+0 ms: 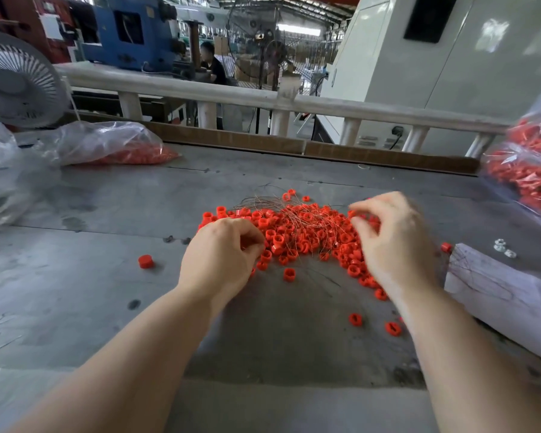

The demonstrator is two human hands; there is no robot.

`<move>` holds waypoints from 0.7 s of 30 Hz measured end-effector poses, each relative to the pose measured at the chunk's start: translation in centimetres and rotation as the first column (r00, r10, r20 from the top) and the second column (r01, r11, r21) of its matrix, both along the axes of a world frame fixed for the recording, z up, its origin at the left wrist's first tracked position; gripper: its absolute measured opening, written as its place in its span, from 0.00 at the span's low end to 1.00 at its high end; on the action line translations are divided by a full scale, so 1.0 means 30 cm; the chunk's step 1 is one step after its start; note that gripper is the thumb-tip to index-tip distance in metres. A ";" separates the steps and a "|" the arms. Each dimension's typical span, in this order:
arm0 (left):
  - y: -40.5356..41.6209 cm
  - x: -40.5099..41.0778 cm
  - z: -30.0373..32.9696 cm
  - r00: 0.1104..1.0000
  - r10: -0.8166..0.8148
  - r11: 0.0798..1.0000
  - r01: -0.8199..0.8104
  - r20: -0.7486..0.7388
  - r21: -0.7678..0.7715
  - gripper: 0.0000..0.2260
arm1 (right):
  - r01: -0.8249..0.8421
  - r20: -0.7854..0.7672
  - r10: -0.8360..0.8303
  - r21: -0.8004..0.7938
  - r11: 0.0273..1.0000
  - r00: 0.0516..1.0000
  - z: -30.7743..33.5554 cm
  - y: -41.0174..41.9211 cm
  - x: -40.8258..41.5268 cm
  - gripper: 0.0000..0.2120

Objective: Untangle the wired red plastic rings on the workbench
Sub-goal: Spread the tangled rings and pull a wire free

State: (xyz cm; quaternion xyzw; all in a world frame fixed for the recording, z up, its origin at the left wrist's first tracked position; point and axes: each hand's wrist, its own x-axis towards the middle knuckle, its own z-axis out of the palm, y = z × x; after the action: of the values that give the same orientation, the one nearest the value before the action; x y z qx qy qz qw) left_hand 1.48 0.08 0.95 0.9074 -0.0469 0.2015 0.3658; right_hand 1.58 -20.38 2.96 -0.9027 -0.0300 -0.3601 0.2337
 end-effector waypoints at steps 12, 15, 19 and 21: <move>-0.012 0.002 -0.016 0.997 -0.049 0.980 0.060 -0.059 0.189 0.03 | -0.506 -0.394 0.465 -0.001 0.862 0.793 -0.016 0.126 -0.044 0.05; -0.010 0.005 -0.019 0.997 -0.059 0.981 0.068 -0.055 0.184 0.02 | -0.500 -0.440 0.430 -0.050 0.865 0.788 -0.018 0.131 -0.044 0.05; -0.009 0.010 -0.021 0.996 -0.080 0.982 0.086 -0.043 0.168 0.02 | -0.486 -0.453 0.405 -0.072 0.871 0.794 -0.023 0.125 -0.038 0.05; -0.007 0.013 -0.021 0.997 -0.075 0.986 0.076 -0.013 0.150 0.03 | -0.475 -0.430 0.413 -0.041 0.879 0.803 -0.027 0.124 -0.035 0.05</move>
State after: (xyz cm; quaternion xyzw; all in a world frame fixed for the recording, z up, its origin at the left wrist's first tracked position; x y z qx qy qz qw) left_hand 1.87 -0.13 0.32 0.9306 -0.0952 0.1802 0.3040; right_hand 0.53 -16.66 2.14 -0.9399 -0.2176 -0.0950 0.2455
